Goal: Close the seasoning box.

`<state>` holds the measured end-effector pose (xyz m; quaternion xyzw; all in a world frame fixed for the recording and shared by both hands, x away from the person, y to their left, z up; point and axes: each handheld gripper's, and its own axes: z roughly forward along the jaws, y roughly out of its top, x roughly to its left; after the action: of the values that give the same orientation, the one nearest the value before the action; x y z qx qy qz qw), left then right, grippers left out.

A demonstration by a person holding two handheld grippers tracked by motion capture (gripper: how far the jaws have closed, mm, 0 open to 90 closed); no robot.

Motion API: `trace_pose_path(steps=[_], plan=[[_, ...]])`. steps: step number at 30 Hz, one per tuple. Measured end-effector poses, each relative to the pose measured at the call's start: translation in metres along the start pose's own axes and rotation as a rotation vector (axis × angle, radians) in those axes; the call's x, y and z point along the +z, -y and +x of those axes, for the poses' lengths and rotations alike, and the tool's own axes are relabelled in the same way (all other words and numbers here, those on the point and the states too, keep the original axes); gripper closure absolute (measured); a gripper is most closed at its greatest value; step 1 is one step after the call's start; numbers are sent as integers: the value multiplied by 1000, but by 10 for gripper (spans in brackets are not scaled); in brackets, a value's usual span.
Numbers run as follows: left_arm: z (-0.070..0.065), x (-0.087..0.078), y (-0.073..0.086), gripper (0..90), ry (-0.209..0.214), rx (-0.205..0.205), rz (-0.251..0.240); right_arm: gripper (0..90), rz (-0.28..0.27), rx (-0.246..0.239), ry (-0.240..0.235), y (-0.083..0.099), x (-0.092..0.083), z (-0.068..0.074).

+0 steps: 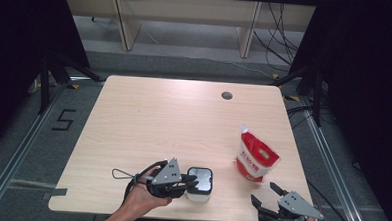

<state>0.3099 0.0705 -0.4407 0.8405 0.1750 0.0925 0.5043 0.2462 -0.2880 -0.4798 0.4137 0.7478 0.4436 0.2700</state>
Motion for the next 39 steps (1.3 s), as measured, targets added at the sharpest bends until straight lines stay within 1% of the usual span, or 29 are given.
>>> trace_pose_path(steps=[2,3,5,6,7,8,9,10,13,16,17,19,20,21,22,23,25,26,27,28,30,31,32,33,34,35,37,38,39], plan=[[2,-4,-1,738,-3,2,-8,252,1,9,-5,-1,0,1],[2,-7,-1,723,-4,-3,-12,252,14,33,0,0,-1,3],[2,-10,0,701,-1,-12,-15,253,1,-2,-13,0,0,0],[2,-12,0,686,-1,0,-15,252,-2,15,-17,0,0,1],[1,-14,1,670,0,2,-9,252,-5,4,-14,0,1,0],[0,-16,1,653,-1,-6,-7,252,2,2,-15,-1,1,0],[0,-18,2,633,0,-7,-6,253,-3,1,5,-1,0,0],[-1,-20,3,617,3,-23,-13,253,8,28,0,0,0,2],[-1,-25,6,527,11,-36,-10,252,2,4,-10,-1,0,1],[1,-30,12,465,20,-38,-23,252,1,5,-18,0,1,1],[0,-32,14,448,14,-61,-20,251,1,17,-18,-1,0,1],[1,-35,17,414,10,-41,-20,247,-4,12,-11,-1,1,1],[2,-39,20,407,3,-26,-6,247,-10,1,-16,0,2,0],[3,-40,22,395,4,-14,-6,246,4,27,-7,0,0,2],[2,-41,26,388,-6,-37,-4,244,4,35,-3,0,-1,3],[3,-42,27,382,-5,-22,-1,242,2,39,-9,-1,0,3],[3,-43,34,361,-18,-50,11,234,-3,21,-11,-1,1,1],[3,-43,36,355,-22,-45,14,230,-6,0,-21,0,2,0],[4,-44,38,351,-15,-47,14,227,-5,15,-21,-1,1,1],[5,-44,40,345,-9,-30,15,223,-8,13,-16,-1,0,1],[3,-44,44,321,-28,-65,16,221,-10,2,-16,-1,1,0],[3,-44,46,306,-32,-67,18,220,-8,30,-17,-1,1,2],[4,-45,47,288,-32,-48,25,219,-14,21,-16,-1,1,1],[2,-46,48,276,-44,-67,30,219,-3,41,-13,-1,0,3],[2,-47,49,266,-45,-60,31,218,-9,24,-13,-1,0,1],[3,-50,50,258,-47,-56,34,217,1,40,-9,-1,-1,3],[3,-54,52,242,-56,-53,30,217,-9,26,-15,0,1,2],[3,-55,54,240,-57,-64,24,218,6,53,-13,-1,-1,4],[3,-57,56,239,-59,-64,27,217,-6,40,-17,-1,1,3]])
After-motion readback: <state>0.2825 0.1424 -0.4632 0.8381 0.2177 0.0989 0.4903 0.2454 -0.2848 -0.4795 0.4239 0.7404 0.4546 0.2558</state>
